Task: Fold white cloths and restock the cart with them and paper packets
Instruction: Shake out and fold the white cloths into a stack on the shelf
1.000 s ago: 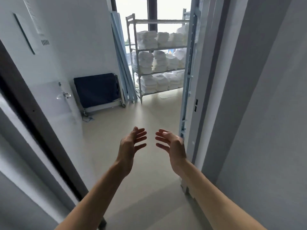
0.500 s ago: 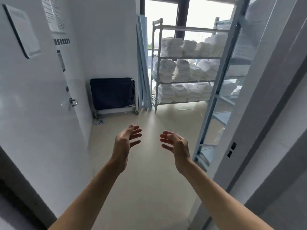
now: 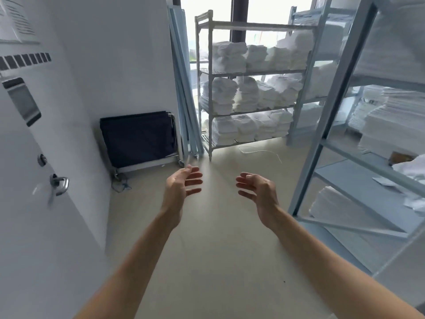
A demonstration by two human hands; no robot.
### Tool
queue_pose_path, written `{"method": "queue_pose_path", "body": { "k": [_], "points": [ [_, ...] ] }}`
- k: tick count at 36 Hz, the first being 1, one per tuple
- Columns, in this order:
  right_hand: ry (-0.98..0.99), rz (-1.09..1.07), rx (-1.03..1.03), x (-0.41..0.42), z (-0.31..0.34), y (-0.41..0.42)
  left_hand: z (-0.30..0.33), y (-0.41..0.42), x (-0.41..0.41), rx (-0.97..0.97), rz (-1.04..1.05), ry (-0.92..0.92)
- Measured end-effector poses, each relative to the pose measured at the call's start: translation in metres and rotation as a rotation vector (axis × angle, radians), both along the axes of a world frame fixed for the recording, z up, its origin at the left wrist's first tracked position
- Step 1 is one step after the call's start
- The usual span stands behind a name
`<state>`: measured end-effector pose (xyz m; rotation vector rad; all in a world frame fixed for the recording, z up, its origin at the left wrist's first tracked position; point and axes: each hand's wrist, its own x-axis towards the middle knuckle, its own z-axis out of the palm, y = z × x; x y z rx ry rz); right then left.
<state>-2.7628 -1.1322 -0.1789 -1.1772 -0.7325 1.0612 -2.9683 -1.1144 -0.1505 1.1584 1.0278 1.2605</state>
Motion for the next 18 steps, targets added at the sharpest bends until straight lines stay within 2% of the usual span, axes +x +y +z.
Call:
{"method": "queue_pose_path", "body": {
  "k": [10,18],
  "points": [
    [0.055,-0.033,-0.002,0.035,-0.028,0.16,-0.032,0.162,0.042,-0.037,-0.055,0.031],
    [0.105,-0.013,-0.022,0.072,-0.046,0.33,-0.033,0.32,0.074,-0.083,0.027,0.057]
  ]
}}
